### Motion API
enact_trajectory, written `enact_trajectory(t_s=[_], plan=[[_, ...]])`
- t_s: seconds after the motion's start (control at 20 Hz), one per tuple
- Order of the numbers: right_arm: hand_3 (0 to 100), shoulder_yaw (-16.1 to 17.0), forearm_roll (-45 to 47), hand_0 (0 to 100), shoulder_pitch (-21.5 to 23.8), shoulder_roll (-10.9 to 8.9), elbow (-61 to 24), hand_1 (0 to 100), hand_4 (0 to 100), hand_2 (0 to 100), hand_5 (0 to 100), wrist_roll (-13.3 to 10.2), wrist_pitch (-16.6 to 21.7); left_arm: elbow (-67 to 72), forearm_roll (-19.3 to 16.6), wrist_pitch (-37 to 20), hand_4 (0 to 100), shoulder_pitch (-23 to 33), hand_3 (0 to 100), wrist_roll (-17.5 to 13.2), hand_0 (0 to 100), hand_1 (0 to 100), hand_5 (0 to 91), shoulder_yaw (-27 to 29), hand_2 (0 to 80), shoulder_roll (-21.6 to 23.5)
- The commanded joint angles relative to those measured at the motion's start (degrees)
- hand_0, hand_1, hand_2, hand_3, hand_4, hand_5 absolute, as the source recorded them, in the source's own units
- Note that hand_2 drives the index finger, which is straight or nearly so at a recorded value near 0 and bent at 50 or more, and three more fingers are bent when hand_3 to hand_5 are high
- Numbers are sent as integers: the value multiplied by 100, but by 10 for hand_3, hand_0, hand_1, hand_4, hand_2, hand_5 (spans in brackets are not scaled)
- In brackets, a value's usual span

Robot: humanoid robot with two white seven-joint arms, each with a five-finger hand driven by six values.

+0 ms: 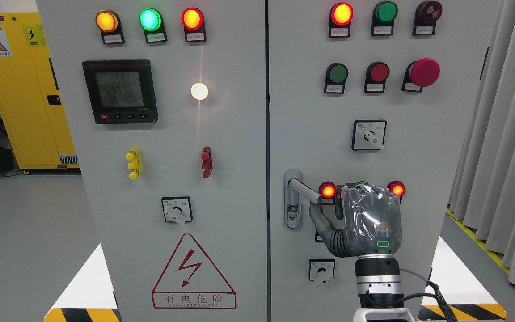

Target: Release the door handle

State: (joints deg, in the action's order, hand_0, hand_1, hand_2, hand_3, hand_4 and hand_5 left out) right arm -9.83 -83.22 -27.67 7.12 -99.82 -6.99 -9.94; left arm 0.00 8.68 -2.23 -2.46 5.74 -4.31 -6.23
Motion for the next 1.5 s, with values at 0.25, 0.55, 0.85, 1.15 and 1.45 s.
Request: enact_trajectory(t_s=[0.25, 0.55, 0.85, 1.15, 1.45], plan=[[1000, 25, 17, 509, -54, -9, 15, 371, 1000, 935, 1000, -21, 9, -70, 3, 3, 0, 0, 0, -2, 120, 556, 0, 0, 0, -1], [1000, 25, 17, 513, -89, -9, 24, 370, 1000, 934, 1000, -13, 9, -70, 3, 3, 0, 0, 0, -2, 120, 556, 0, 0, 0, -1], [1000, 33, 17, 516, -89, -9, 42, 370, 1000, 933, 1000, -13, 9, -70, 3, 3, 0, 0, 0, -2, 120, 556, 0, 0, 0, -1], [1000, 25, 25, 519, -46, -9, 33, 369, 1000, 934, 1000, -21, 9, -70, 3, 3, 0, 0, 0, -2, 120, 556, 0, 0, 0, -1], [1000, 25, 17, 520, 130, -9, 7, 369, 1000, 934, 1000, -30, 27, -70, 3, 3, 0, 0, 0, -2, 120, 556, 0, 0, 0, -1]])
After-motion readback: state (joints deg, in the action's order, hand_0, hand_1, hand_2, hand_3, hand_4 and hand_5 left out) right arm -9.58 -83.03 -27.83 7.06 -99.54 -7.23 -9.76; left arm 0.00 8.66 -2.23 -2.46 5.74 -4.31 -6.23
